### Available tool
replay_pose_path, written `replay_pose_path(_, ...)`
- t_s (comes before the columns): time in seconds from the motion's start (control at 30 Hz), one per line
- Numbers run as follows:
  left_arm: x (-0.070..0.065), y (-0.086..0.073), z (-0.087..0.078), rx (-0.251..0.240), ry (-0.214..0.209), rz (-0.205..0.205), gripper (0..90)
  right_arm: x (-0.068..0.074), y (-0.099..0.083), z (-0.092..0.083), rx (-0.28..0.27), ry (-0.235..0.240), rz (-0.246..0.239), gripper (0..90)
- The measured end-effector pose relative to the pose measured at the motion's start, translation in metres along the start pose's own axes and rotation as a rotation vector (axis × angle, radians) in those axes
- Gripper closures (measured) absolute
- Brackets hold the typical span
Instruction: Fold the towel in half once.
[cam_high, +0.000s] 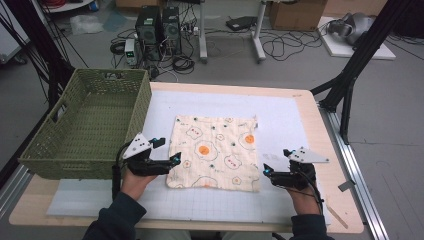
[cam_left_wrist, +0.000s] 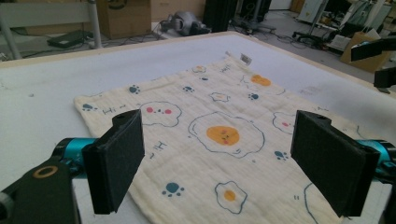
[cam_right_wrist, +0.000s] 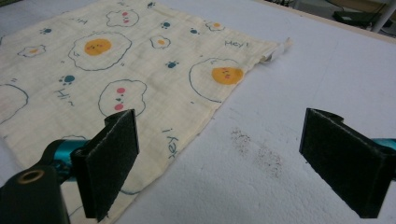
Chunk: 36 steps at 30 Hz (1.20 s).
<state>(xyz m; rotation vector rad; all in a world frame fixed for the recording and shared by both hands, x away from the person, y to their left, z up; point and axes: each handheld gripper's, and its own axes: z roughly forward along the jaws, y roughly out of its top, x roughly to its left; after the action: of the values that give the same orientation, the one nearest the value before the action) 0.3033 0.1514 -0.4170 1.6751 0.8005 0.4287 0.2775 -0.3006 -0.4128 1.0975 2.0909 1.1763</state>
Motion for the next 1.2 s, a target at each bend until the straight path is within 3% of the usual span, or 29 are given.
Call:
replay_pose_path(0.3,0.003,0.006,0.000,0.001,0.024,0.005,18.5,0.001,0.000,-0.005,-0.015,0.008,0.010,11.1)
replay_pose_path(0.47,0.014,0.013,0.004,-0.013,0.062,-0.055,19.9,-0.002,0.000,-0.007,-0.022,0.010,0.015,11.1)
replay_pose_path(0.53,0.015,0.016,0.010,-0.004,0.048,-0.083,20.7,-0.002,-0.001,-0.005,-0.019,0.015,0.020,11.1)
replay_pose_path(0.63,0.014,0.022,0.021,0.007,0.040,-0.071,20.4,-0.001,0.000,-0.003,-0.014,0.025,0.015,11.1)
replay_pose_path(0.83,0.019,0.037,0.045,0.001,0.029,-0.093,20.9,0.002,0.001,0.002,-0.013,0.042,0.004,11.1)
replay_pose_path(0.9,0.022,0.041,0.054,0.014,0.043,-0.080,22.9,0.002,0.002,0.003,-0.010,0.048,0.003,11.1)
replay_pose_path(1.2,0.043,0.049,0.084,0.059,0.072,-0.107,25.3,0.001,0.002,0.006,0.004,0.054,0.004,11.1)
